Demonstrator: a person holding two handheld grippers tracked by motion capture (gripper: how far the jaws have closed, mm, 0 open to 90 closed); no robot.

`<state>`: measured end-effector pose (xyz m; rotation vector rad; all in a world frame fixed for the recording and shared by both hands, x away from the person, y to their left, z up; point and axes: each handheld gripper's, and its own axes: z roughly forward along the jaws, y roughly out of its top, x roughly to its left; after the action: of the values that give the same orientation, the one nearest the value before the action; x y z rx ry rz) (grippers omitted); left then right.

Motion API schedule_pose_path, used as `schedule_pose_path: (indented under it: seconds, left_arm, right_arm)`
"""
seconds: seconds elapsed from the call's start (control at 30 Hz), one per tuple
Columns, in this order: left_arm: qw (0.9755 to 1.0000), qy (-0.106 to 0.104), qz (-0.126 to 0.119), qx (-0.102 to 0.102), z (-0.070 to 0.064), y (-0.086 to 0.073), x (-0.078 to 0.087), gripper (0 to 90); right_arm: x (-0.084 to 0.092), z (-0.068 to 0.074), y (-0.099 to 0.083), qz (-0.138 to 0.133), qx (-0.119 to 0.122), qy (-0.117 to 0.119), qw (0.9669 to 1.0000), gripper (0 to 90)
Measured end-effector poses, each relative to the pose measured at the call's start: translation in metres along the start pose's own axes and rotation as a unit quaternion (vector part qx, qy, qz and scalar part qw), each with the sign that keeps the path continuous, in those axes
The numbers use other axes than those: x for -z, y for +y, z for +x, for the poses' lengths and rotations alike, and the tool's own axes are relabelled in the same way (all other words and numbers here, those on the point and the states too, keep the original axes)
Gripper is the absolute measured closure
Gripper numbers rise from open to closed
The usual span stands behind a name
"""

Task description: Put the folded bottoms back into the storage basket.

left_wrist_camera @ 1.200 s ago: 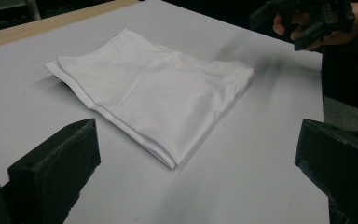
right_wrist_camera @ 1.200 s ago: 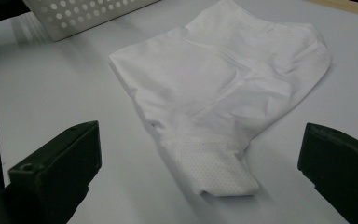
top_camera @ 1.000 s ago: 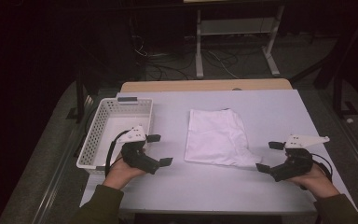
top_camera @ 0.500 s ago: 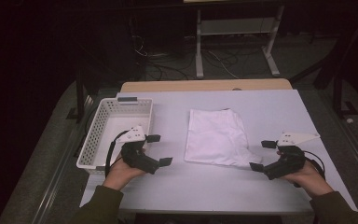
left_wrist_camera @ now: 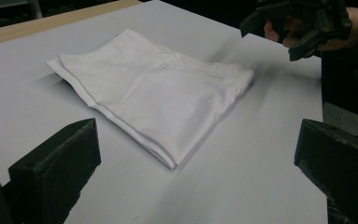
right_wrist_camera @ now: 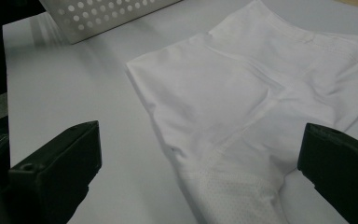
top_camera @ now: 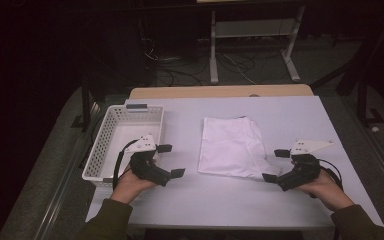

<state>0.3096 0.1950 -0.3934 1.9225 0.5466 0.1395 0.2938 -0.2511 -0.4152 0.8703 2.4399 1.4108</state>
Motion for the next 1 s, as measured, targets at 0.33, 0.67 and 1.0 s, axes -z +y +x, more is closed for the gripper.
schedule_pose_path:
  seconds: [0.33,0.67,1.0]
  left_arm:
    - [1.0000,0.000,0.001,0.001,0.000,0.000,0.000,0.0]
    - [1.0000,0.000,0.001,0.003,0.000,0.000,0.000,0.0]
    - [1.0000,0.000,0.001,0.003,0.000,0.000,0.000,0.0]
  right_arm:
    - [-0.003,0.000,0.004,-0.002,-0.002,0.004,1.0000,0.0]
    - [-0.006,-0.002,0.007,0.002,-0.004,0.009,0.9999,0.7]
    - [-0.013,-0.003,0.014,0.006,-0.005,0.011,0.9999,0.7]
